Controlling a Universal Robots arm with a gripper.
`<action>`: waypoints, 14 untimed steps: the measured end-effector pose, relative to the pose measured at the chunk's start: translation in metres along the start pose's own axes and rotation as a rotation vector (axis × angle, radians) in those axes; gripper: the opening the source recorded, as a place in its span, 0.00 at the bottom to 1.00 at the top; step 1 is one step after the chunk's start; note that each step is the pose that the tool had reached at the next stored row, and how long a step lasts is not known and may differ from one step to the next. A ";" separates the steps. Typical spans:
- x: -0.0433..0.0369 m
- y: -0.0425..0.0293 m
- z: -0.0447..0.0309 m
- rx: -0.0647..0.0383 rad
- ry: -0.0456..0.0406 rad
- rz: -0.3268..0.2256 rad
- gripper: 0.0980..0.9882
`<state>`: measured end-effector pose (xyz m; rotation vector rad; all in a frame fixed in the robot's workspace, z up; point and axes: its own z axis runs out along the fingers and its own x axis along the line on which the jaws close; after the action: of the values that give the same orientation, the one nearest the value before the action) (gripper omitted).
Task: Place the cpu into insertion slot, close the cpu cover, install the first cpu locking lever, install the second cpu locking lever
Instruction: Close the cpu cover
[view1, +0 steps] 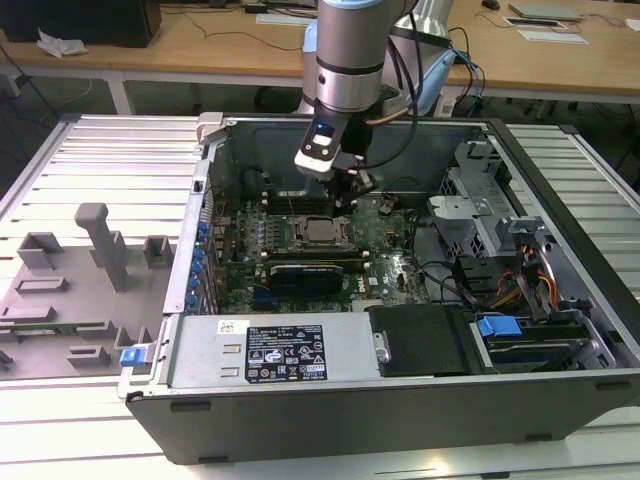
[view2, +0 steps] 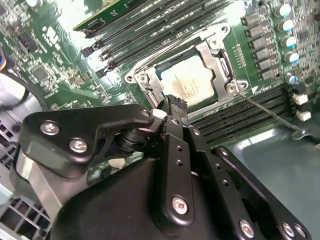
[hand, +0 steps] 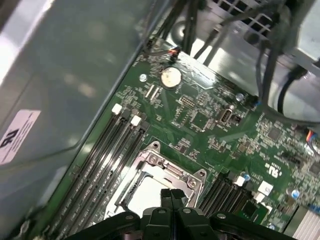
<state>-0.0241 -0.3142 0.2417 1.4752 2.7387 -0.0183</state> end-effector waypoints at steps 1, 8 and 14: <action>0.0000 0.0000 0.0000 0.000 -0.0006 -0.019 0.01; 0.0002 0.0001 0.0000 0.000 -0.0064 -0.145 0.01; 0.0004 0.0002 0.0000 -0.002 -0.0123 -0.324 0.01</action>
<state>-0.0241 -0.3137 0.2417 1.0107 2.9319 -0.0323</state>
